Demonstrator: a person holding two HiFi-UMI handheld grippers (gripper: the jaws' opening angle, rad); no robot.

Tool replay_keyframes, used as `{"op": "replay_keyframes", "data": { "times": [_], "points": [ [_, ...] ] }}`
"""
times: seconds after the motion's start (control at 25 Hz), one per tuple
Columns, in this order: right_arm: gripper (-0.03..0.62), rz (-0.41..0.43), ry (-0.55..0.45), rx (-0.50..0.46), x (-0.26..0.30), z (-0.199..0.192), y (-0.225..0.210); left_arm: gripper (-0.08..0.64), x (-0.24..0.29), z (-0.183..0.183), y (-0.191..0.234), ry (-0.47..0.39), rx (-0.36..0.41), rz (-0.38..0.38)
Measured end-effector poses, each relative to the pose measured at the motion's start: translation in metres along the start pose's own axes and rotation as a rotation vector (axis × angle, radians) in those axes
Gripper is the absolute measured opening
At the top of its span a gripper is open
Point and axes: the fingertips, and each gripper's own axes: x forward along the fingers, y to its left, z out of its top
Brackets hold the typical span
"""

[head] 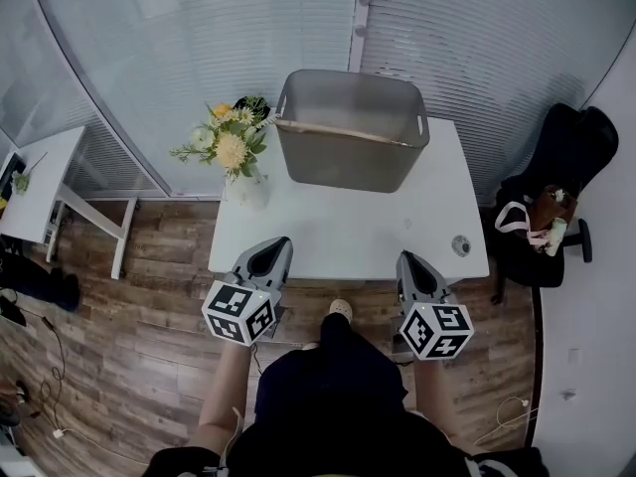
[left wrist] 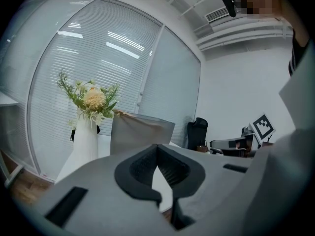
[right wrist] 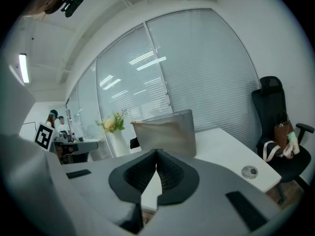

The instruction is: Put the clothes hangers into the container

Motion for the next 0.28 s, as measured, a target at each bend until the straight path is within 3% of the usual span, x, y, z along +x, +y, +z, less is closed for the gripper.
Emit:
{"op": "replay_keyframes", "data": {
  "times": [0.28],
  "points": [
    [0.028,0.008,0.009,0.003,0.0005,-0.001,0.0005,0.009,0.0015,-0.0001,0.0004,0.008,0.005,0.009]
  ]
}}
